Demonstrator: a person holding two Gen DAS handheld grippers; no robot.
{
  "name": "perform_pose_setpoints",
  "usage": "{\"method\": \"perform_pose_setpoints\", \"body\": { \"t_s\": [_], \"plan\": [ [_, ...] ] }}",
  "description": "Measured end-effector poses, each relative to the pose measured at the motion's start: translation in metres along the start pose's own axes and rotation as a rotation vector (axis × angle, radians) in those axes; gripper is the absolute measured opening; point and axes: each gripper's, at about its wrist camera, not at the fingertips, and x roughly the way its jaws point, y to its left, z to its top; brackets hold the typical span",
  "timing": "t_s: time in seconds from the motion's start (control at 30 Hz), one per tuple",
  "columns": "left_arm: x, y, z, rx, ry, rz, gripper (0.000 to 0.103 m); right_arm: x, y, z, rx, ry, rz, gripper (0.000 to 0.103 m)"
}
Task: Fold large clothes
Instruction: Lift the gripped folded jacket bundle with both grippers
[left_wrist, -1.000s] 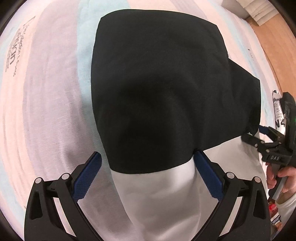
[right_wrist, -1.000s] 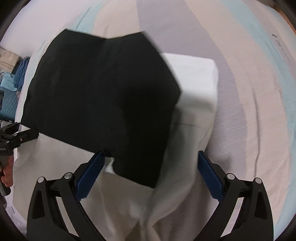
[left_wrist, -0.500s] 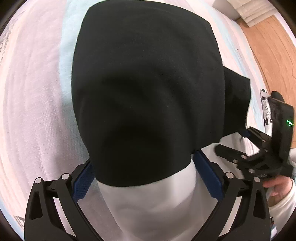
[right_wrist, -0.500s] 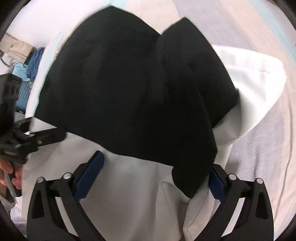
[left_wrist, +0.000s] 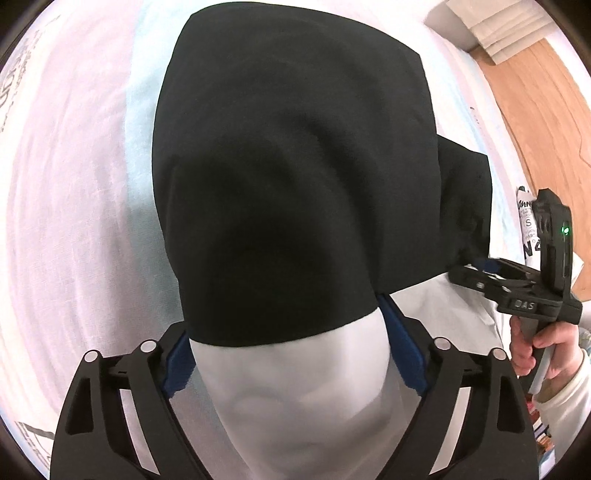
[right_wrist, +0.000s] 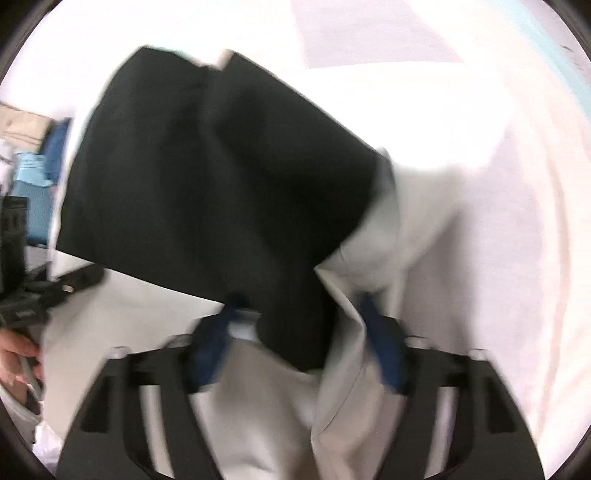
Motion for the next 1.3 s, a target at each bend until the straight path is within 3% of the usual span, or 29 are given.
{"method": "perform_pose_setpoints", "body": {
  "t_s": [0.1, 0.27, 0.4, 0.57, 0.67, 0.8, 1.0, 1.07, 1.17, 1.3],
  "plan": [
    [-0.001, -0.002, -0.003, 0.003, 0.002, -0.001, 0.090, 0.004, -0.022, -0.006, 0.037, 0.035, 0.077, 0.091],
    [0.006, -0.001, 0.003, 0.010, 0.003, 0.008, 0.091, 0.004, -0.042, -0.011, 0.056, 0.036, 0.110, 0.092],
    [0.009, -0.002, 0.007, 0.010, 0.006, 0.004, 0.091, 0.011, -0.037, 0.006, 0.058, 0.072, 0.323, 0.085],
    [0.009, -0.004, 0.007, 0.010, 0.000, 0.000, 0.091, 0.026, -0.031, 0.011, 0.061, 0.084, 0.285, 0.086],
    [0.009, -0.002, 0.006, 0.011, -0.001, -0.005, 0.091, 0.013, -0.023, 0.007, 0.008, 0.040, 0.319, 0.076],
    [0.010, -0.001, 0.006, 0.014, 0.000, -0.002, 0.091, -0.010, -0.035, 0.001, 0.036, -0.004, 0.341, 0.069],
    [0.010, -0.003, 0.007, 0.015, -0.004, 0.001, 0.091, 0.007, -0.033, -0.003, -0.051, 0.039, 0.239, 0.069],
    [0.010, -0.004, 0.006, 0.016, -0.007, 0.005, 0.091, -0.001, -0.022, -0.006, -0.082, 0.001, 0.255, 0.069],
    [0.009, -0.003, 0.005, 0.016, -0.011, 0.002, 0.091, -0.026, 0.006, -0.015, -0.227, -0.085, 0.200, 0.068],
    [0.010, -0.004, 0.005, 0.022, -0.009, 0.006, 0.091, 0.004, -0.003, -0.013, -0.190, 0.005, 0.122, 0.063]
  ]
}}
